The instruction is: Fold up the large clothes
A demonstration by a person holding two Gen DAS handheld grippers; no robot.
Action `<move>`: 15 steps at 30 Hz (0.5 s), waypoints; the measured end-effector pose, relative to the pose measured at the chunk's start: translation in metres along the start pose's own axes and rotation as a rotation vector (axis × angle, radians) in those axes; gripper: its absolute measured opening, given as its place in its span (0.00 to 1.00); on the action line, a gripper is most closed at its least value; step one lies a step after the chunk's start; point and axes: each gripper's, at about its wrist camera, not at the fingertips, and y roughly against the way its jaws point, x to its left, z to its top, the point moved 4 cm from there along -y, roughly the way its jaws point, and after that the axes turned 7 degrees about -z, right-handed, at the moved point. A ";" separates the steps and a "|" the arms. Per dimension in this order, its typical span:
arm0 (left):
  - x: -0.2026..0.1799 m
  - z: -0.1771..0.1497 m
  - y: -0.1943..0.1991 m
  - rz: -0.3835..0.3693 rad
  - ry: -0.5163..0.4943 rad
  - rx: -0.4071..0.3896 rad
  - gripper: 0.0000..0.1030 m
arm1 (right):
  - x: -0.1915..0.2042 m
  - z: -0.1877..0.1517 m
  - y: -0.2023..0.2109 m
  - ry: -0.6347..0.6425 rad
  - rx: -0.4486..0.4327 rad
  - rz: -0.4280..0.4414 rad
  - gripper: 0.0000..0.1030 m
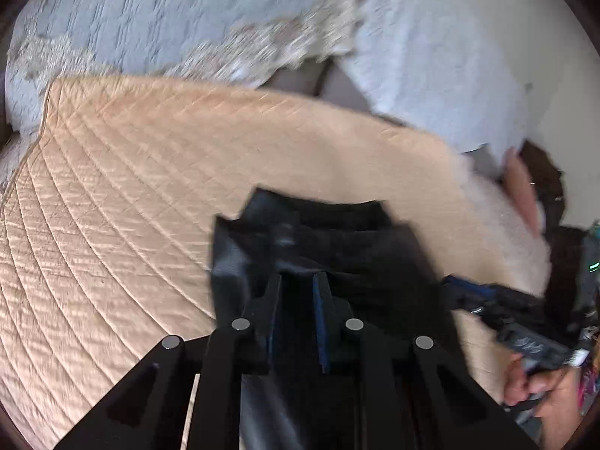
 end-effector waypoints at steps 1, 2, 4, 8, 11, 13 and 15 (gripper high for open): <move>0.010 -0.002 -0.007 0.001 0.029 0.012 0.19 | -0.003 0.001 -0.007 -0.005 0.013 -0.007 0.23; 0.020 -0.004 -0.013 -0.016 0.071 0.022 0.20 | -0.006 0.001 -0.018 -0.015 0.039 -0.011 0.23; 0.031 -0.011 -0.019 -0.053 0.126 0.018 0.21 | -0.009 -0.001 -0.028 -0.032 0.060 0.006 0.24; 0.023 -0.013 -0.006 -0.032 0.082 -0.002 0.21 | -0.013 0.000 -0.014 -0.037 0.040 0.005 0.30; 0.007 -0.018 0.027 -0.051 0.038 -0.041 0.21 | -0.022 -0.006 0.009 -0.063 0.007 0.014 0.54; -0.008 -0.028 0.050 -0.070 0.000 -0.064 0.24 | -0.033 -0.018 0.024 -0.112 -0.009 0.049 0.57; -0.025 -0.041 0.063 -0.087 -0.026 -0.074 0.27 | -0.044 -0.032 0.026 -0.170 0.014 0.078 0.57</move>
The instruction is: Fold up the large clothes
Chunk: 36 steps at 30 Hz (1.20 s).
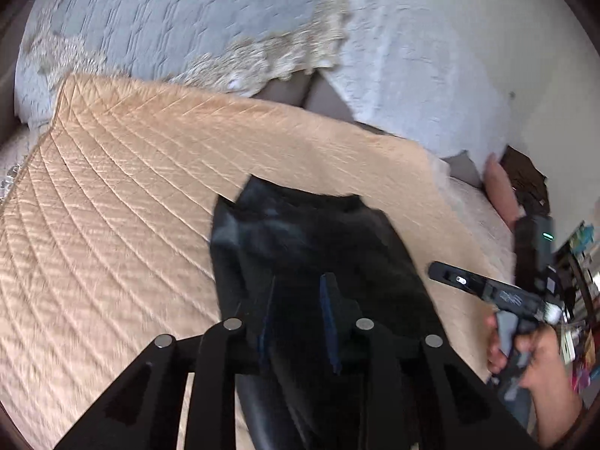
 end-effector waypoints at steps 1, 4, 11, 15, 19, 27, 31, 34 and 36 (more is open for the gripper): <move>-0.008 -0.006 0.003 -0.014 -0.009 -0.002 0.32 | -0.004 -0.004 -0.002 -0.017 0.011 0.004 0.57; -0.020 -0.023 -0.003 0.012 -0.039 0.014 0.37 | -0.015 -0.019 -0.011 -0.075 0.050 0.013 0.57; -0.011 -0.045 -0.019 0.136 -0.056 0.057 0.37 | -0.010 -0.026 -0.014 -0.086 0.065 0.071 0.60; -0.009 -0.042 -0.015 0.132 -0.031 0.059 0.37 | -0.013 -0.024 -0.016 -0.105 0.066 0.092 0.60; -0.010 -0.039 -0.012 0.133 -0.030 0.050 0.38 | -0.012 -0.021 -0.019 -0.097 0.062 0.094 0.61; 0.005 -0.031 -0.017 0.146 0.008 0.034 0.51 | -0.011 -0.016 -0.029 -0.109 0.068 0.115 0.65; 0.016 -0.031 -0.017 0.155 0.020 0.021 0.60 | -0.007 -0.018 -0.030 -0.109 0.069 0.128 0.68; 0.027 -0.035 -0.019 0.144 0.046 0.026 0.70 | -0.003 -0.023 -0.028 -0.092 0.074 0.135 0.68; 0.033 -0.037 -0.022 0.117 0.070 0.031 0.73 | -0.002 -0.026 -0.027 -0.089 0.081 0.142 0.68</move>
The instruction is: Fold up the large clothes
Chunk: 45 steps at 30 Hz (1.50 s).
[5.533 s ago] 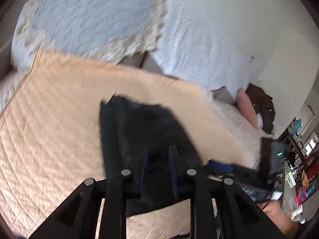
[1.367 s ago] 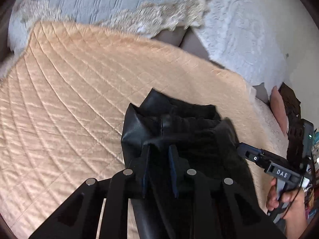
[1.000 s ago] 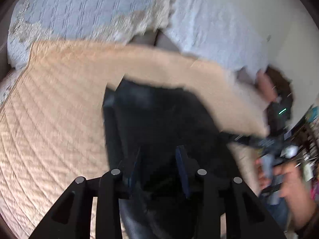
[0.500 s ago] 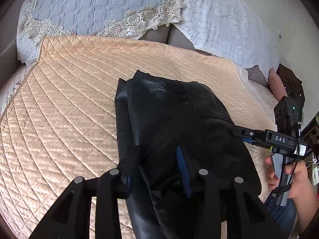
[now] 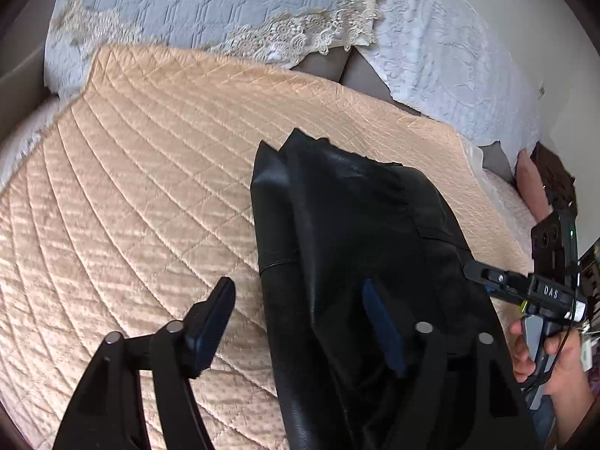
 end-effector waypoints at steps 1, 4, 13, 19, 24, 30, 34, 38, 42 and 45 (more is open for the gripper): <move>0.003 0.000 -0.002 -0.015 0.015 0.004 0.74 | 0.000 0.000 0.000 0.005 0.003 0.004 0.68; 0.009 0.003 -0.009 -0.076 0.059 0.016 0.74 | -0.002 0.007 -0.005 -0.005 0.013 0.011 0.68; 0.017 0.012 -0.025 -0.262 0.183 0.032 0.73 | 0.001 0.008 -0.010 -0.015 0.007 0.009 0.69; 0.006 0.003 -0.028 -0.271 0.132 0.060 0.73 | 0.001 0.009 -0.013 -0.018 0.035 0.033 0.69; 0.007 0.010 -0.036 -0.238 0.128 0.075 0.64 | 0.002 0.015 -0.020 -0.034 0.020 0.004 0.63; -0.003 0.013 -0.016 -0.184 0.084 0.063 0.29 | 0.014 0.017 0.010 -0.030 -0.005 0.022 0.26; -0.017 0.006 0.010 -0.176 0.031 0.036 0.22 | 0.038 0.006 0.035 0.040 -0.025 0.020 0.24; -0.017 -0.004 0.027 -0.194 0.040 0.030 0.21 | 0.048 -0.002 0.042 0.052 -0.024 0.036 0.23; -0.014 0.002 0.036 -0.189 0.029 0.012 0.20 | 0.060 0.004 0.040 0.060 -0.029 0.058 0.23; -0.010 0.019 0.043 -0.188 0.017 -0.020 0.20 | 0.073 0.022 0.034 0.081 -0.045 0.074 0.23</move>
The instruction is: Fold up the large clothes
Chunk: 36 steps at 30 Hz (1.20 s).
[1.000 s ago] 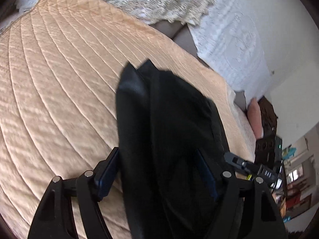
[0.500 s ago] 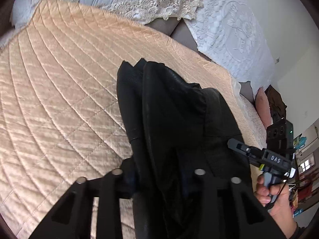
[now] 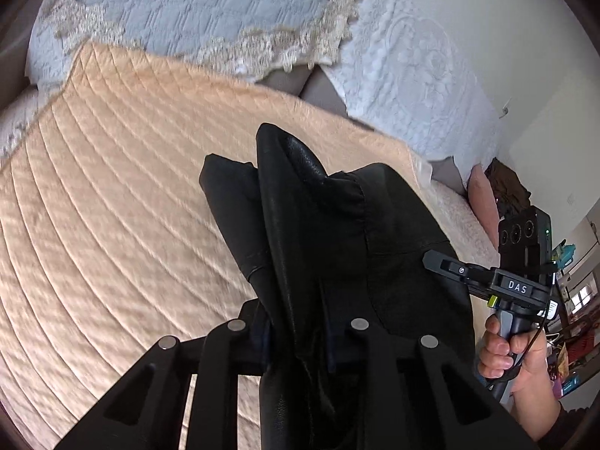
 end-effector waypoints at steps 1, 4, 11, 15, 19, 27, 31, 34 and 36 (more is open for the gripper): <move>0.002 0.007 0.001 0.005 -0.006 -0.008 0.20 | 0.002 0.006 -0.003 0.007 -0.003 0.004 0.23; 0.014 0.032 -0.001 0.024 -0.023 -0.027 0.20 | 0.011 0.030 -0.017 0.033 -0.016 0.009 0.23; 0.053 0.096 -0.011 0.043 -0.036 -0.079 0.20 | 0.025 0.096 -0.065 0.070 -0.048 0.024 0.23; 0.078 0.130 -0.022 0.036 -0.052 -0.109 0.20 | 0.024 0.127 -0.093 0.070 -0.065 0.033 0.23; 0.115 0.147 -0.050 0.042 -0.045 -0.110 0.21 | 0.012 0.145 -0.137 0.051 -0.052 0.023 0.26; 0.179 0.132 -0.082 0.064 0.097 -0.070 0.33 | -0.026 0.137 -0.173 -0.025 0.020 -0.071 0.40; 0.164 0.124 -0.047 0.111 0.074 -0.123 0.30 | -0.009 0.131 -0.139 0.046 -0.028 -0.089 0.40; 0.134 0.113 -0.018 0.090 0.018 -0.186 0.30 | 0.012 0.116 -0.118 0.113 -0.061 -0.076 0.40; 0.112 0.103 -0.010 0.073 -0.028 -0.210 0.30 | 0.025 0.101 -0.114 0.162 -0.054 -0.089 0.40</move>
